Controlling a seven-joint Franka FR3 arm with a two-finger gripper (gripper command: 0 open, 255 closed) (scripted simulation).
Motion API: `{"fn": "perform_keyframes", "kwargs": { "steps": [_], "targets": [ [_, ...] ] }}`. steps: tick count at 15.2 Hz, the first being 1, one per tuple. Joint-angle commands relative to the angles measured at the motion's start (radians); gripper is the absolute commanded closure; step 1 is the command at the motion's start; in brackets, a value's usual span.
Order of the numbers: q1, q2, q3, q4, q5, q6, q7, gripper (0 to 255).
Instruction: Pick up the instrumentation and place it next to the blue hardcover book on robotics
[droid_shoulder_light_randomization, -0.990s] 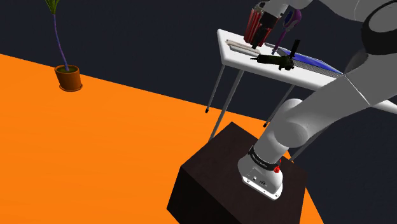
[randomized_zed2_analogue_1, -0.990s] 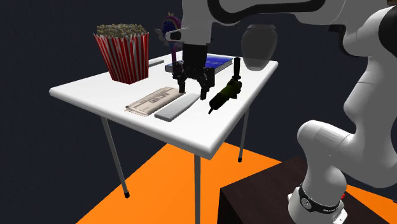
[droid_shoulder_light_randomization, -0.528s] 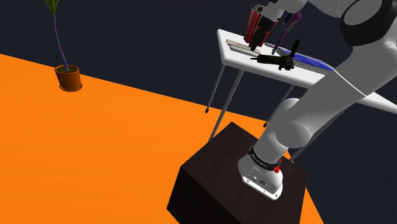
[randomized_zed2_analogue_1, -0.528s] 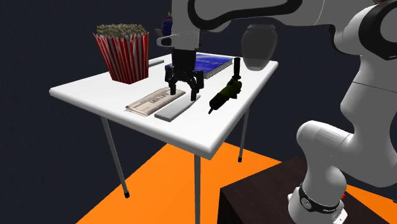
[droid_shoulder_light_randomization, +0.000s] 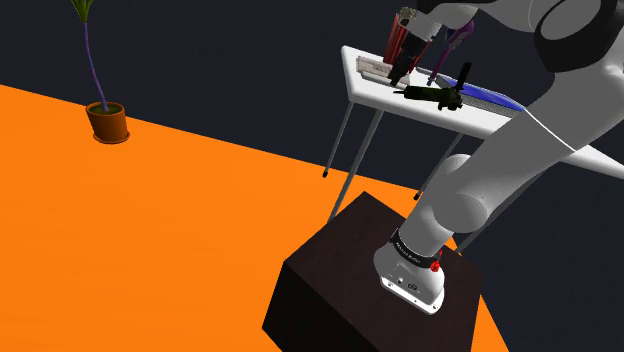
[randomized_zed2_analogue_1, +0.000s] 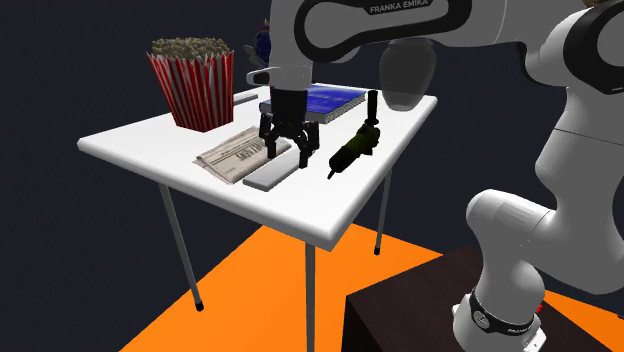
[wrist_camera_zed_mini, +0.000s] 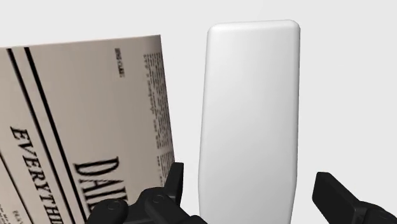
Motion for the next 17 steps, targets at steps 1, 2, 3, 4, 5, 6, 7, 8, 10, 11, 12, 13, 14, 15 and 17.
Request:
{"fn": "perform_keyframes", "kwargs": {
  "steps": [1,2,3,4,5,6,7,8,10,11,12,13,14,15,17],
  "targets": [
    [0.000,0.001,0.000,-0.001,0.000,0.001,0.000,0],
    [0.000,0.001,0.000,-0.001,0.000,0.001,0.000,0],
    [0.000,0.001,0.000,-0.001,0.000,0.001,0.000,0],
    [0.000,0.001,0.000,-0.001,0.000,0.001,0.000,255],
    [0.000,0.000,0.000,-0.001,0.000,0.001,0.000,255],
    [0.000,0.001,0.000,-0.001,0.000,0.001,0.000,255],
    [0.000,0.001,0.000,-0.001,0.000,0.001,0.000,255],
    [0.000,0.001,0.000,-0.001,0.000,0.001,0.000,255],
    [0.000,0.001,0.000,-0.001,0.000,0.001,0.000,255],
    [0.000,0.001,0.000,-0.001,0.000,0.001,0.000,255],
    [0.000,0.001,0.000,-0.001,0.000,0.001,0.000,255],
    [0.000,0.001,0.000,-0.001,0.000,0.001,0.000,255],
    [0.001,0.001,0.001,0.013,0.001,-0.013,0.001,255],
    [0.002,0.002,0.002,0.027,0.002,-0.026,0.002,255],
    [0.004,0.006,0.003,0.056,0.005,-0.053,0.002,255]
  ]
}}
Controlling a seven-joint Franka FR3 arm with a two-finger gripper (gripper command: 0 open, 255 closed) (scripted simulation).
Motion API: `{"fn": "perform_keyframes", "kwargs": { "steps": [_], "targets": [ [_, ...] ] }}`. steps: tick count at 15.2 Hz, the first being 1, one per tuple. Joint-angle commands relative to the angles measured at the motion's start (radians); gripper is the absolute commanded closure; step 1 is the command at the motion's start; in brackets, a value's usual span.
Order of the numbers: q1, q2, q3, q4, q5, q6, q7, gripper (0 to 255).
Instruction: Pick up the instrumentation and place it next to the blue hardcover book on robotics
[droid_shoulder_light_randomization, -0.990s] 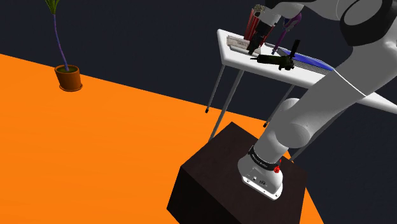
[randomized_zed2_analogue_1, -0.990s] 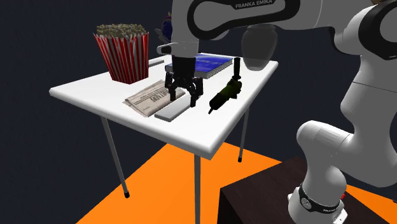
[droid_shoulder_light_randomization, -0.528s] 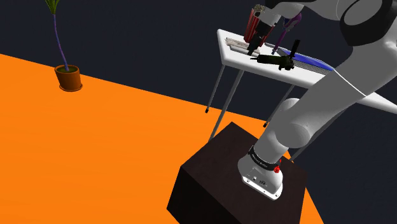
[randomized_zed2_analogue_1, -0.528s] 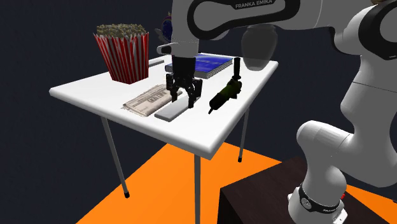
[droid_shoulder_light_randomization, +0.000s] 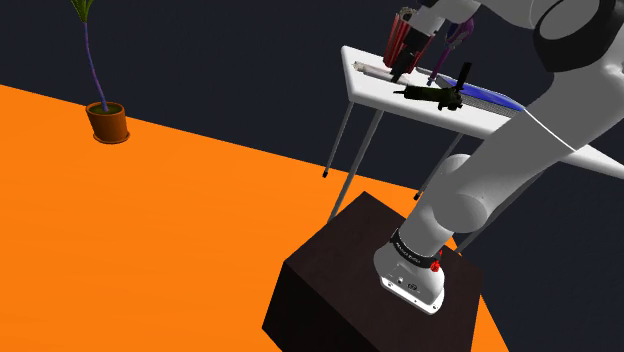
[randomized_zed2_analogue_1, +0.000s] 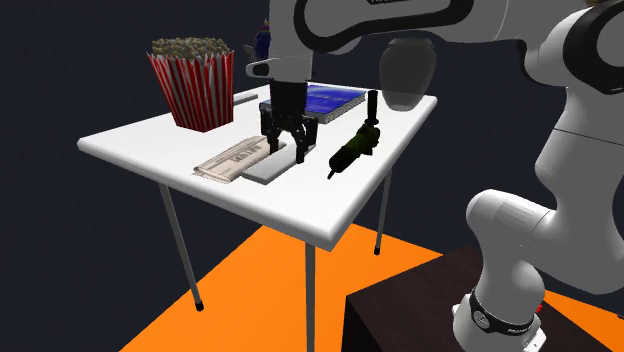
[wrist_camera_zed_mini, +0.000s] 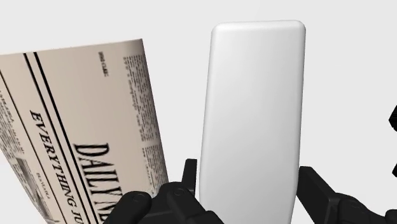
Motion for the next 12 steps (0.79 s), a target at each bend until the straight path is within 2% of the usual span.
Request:
{"fn": "perform_keyframes", "kwargs": {
  "steps": [1,12],
  "targets": [
    [0.003,0.003,0.002,0.028,0.003,-0.026,0.002,255],
    [0.018,0.050,-0.011,0.211,0.037,-0.176,-0.008,255]
  ]
}}
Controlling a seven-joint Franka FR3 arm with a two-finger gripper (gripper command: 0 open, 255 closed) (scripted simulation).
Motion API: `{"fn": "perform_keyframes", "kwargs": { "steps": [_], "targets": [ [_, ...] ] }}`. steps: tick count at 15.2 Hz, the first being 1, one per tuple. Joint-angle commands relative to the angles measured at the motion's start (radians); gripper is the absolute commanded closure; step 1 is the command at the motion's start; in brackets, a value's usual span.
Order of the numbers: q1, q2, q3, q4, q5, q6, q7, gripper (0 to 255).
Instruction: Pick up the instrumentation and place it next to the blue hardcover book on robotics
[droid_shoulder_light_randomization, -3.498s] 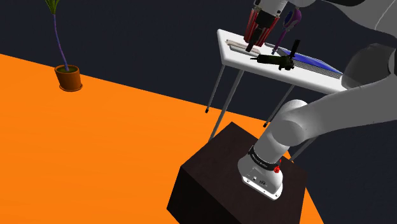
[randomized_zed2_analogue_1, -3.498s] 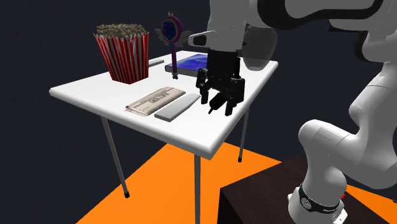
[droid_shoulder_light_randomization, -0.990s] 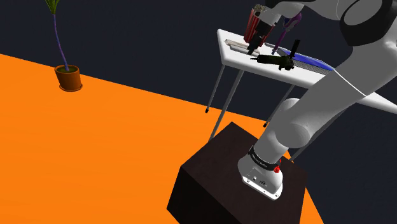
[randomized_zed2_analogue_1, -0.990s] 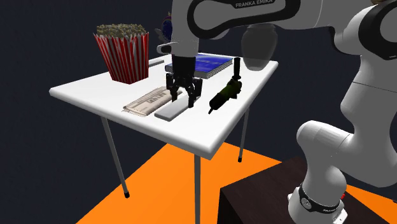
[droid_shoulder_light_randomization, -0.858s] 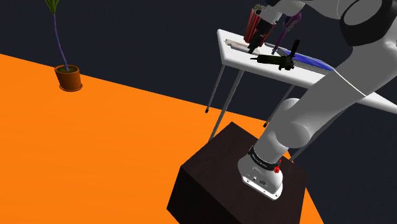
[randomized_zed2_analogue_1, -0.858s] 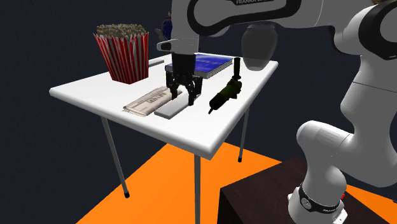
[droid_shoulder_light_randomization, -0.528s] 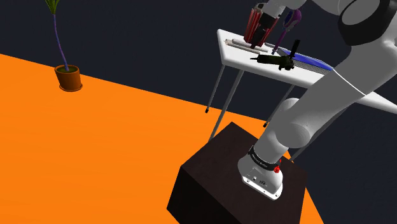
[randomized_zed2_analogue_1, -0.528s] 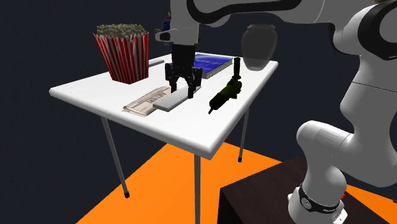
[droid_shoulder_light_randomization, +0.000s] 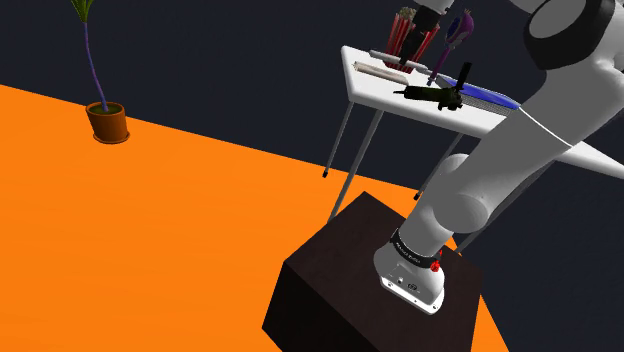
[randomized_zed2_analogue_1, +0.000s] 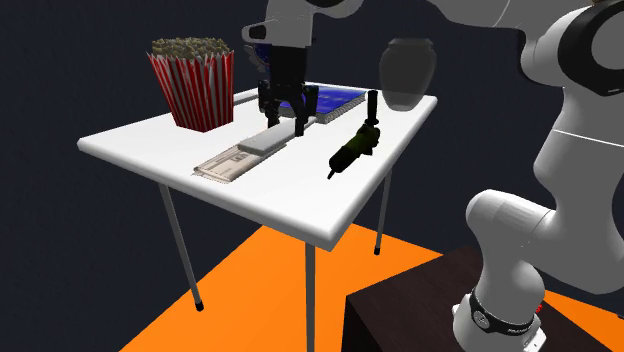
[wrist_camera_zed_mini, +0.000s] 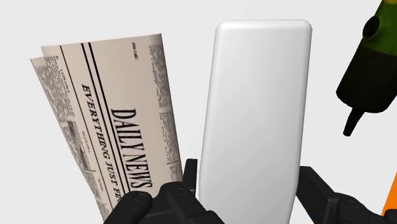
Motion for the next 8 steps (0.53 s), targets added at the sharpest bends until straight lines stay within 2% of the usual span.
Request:
{"fn": "perform_keyframes", "kwargs": {
  "steps": [1,5,8],
  "targets": [
    [0.003,0.012,-0.004,0.035,0.009,-0.027,-0.002,255],
    [0.008,0.035,-0.016,0.095,0.026,-0.072,-0.010,255],
    [-0.020,-0.028,-0.020,0.065,-0.023,-0.084,-0.042,255]
  ]
}}
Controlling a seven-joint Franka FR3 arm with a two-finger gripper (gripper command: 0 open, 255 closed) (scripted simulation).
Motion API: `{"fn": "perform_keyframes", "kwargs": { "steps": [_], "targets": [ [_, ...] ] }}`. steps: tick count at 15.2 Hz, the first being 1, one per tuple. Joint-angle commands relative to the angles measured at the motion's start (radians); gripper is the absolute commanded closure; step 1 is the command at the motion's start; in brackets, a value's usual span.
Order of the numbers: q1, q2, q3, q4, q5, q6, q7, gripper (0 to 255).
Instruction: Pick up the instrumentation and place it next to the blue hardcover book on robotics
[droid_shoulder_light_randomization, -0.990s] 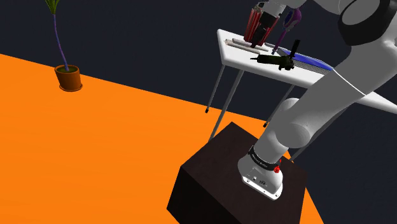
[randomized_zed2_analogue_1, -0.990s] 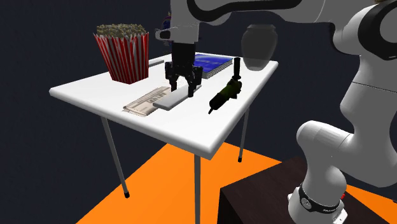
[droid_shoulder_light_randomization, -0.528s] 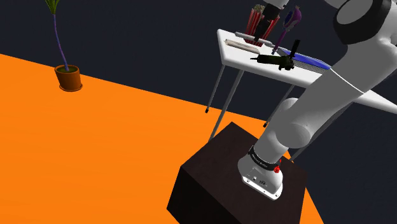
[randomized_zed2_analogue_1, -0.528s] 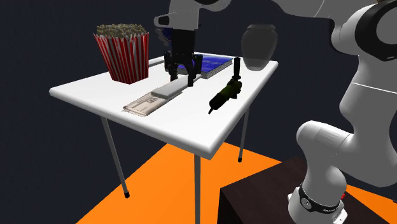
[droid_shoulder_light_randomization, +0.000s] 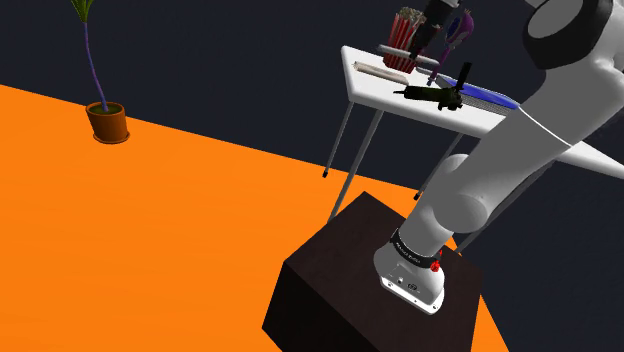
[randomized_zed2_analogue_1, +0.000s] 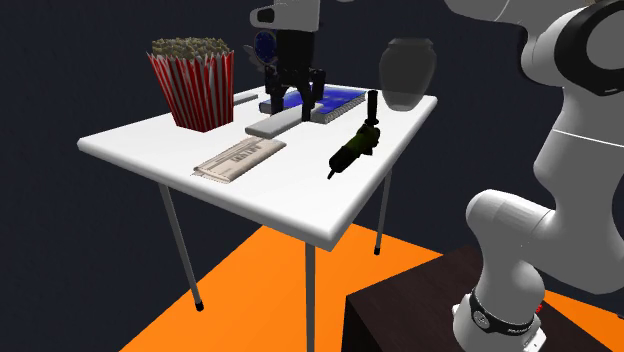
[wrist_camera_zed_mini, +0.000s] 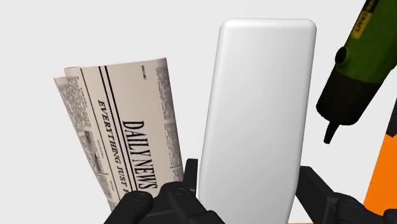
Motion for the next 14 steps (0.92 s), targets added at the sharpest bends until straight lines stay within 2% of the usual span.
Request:
{"fn": "perform_keyframes", "kwargs": {
  "steps": [1,8,14],
  "targets": [
    [-0.021,-0.051,0.003,-0.023,-0.039,-0.012,-0.017,255],
    [-0.086,-0.144,-0.044,-0.039,-0.121,-0.056,-0.126,255],
    [-0.116,-0.181,-0.129,-0.006,-0.171,-0.099,-0.248,255]
  ]
}}
